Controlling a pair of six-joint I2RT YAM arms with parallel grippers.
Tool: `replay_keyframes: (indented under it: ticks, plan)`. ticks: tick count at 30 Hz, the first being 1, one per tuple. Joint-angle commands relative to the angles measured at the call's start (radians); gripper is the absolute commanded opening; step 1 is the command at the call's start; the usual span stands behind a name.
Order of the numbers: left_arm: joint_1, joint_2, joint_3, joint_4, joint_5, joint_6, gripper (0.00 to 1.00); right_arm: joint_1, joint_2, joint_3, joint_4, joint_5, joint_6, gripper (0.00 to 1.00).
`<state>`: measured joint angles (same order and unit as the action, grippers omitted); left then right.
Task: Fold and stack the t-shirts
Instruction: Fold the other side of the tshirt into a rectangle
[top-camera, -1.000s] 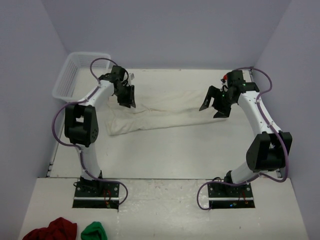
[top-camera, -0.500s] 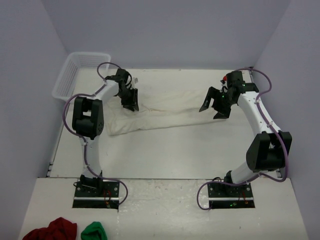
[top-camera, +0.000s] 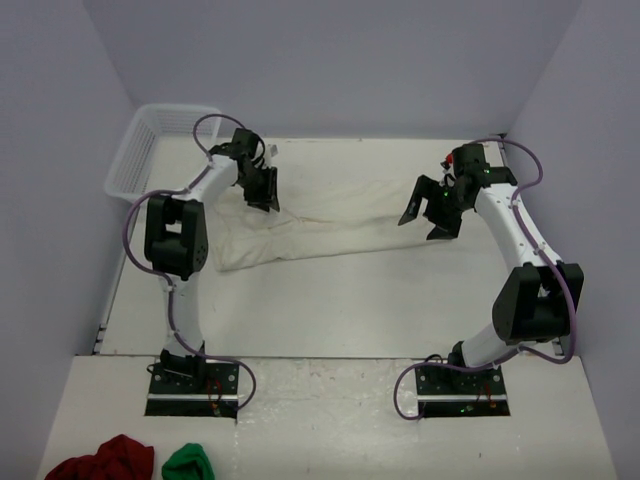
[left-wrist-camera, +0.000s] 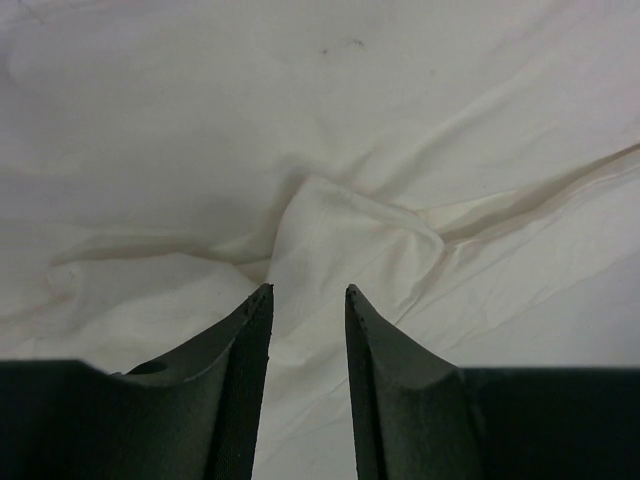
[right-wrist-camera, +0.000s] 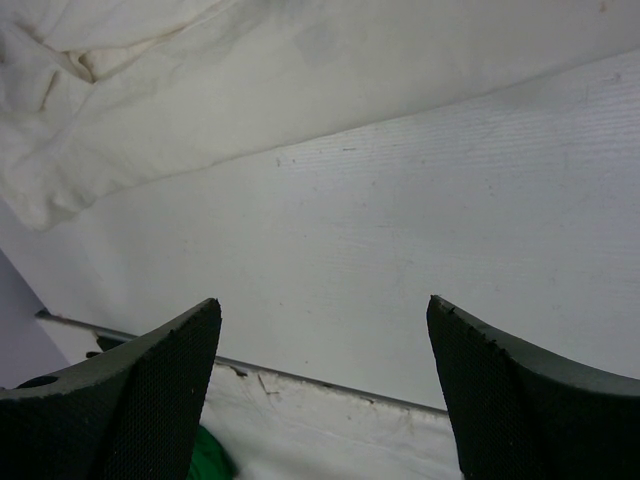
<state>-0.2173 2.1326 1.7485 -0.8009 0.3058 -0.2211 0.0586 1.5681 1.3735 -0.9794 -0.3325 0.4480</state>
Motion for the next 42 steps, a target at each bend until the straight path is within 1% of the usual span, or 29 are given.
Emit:
replay_keyframes:
  ticks: [1, 9, 15, 21, 24, 27, 28, 29, 34, 37, 42]
  plan:
    - [-0.005, 0.035, 0.054, 0.002, 0.004, 0.019, 0.37, -0.002, -0.037, 0.019, -0.005, -0.005, -0.011, 0.85]
    - [-0.005, 0.107, 0.111, -0.010, 0.012, 0.025, 0.37, -0.003, -0.056, 0.010, -0.010, 0.007, -0.009, 0.85]
    - [-0.005, 0.130, 0.129, -0.001, 0.019, 0.022, 0.37, -0.003, -0.065, -0.010, -0.010, 0.006, -0.006, 0.85]
    - [-0.005, 0.132, 0.128, 0.025, 0.084, 0.025, 0.36, -0.003, -0.069, -0.014, -0.011, 0.006, -0.006, 0.85]
    - [-0.005, 0.116, 0.112, 0.051, 0.117, 0.017, 0.33, -0.003, -0.068, -0.008, -0.016, 0.010, -0.008, 0.85]
    - [-0.005, 0.107, 0.100, 0.065, 0.136, 0.017, 0.14, -0.003, -0.069, -0.011, -0.016, 0.012, -0.006, 0.85]
    - [-0.005, 0.105, 0.103, 0.063, 0.136, 0.020, 0.03, -0.003, -0.071, -0.011, -0.015, 0.010, -0.005, 0.85]
    - [-0.005, 0.104, 0.103, 0.060, 0.136, 0.020, 0.00, -0.003, -0.072, -0.014, -0.012, 0.010, -0.003, 0.85]
    - [-0.005, 0.092, 0.098, 0.058, 0.118, 0.019, 0.00, -0.002, -0.072, -0.019, -0.012, 0.012, -0.003, 0.85]
    - [-0.007, 0.057, 0.094, 0.069, 0.121, 0.022, 0.00, -0.002, -0.075, -0.027, -0.005, 0.007, 0.000, 0.85]
    - [-0.017, 0.018, 0.094, 0.120, 0.203, 0.042, 0.00, -0.002, -0.077, -0.033, -0.001, 0.004, 0.003, 0.85]
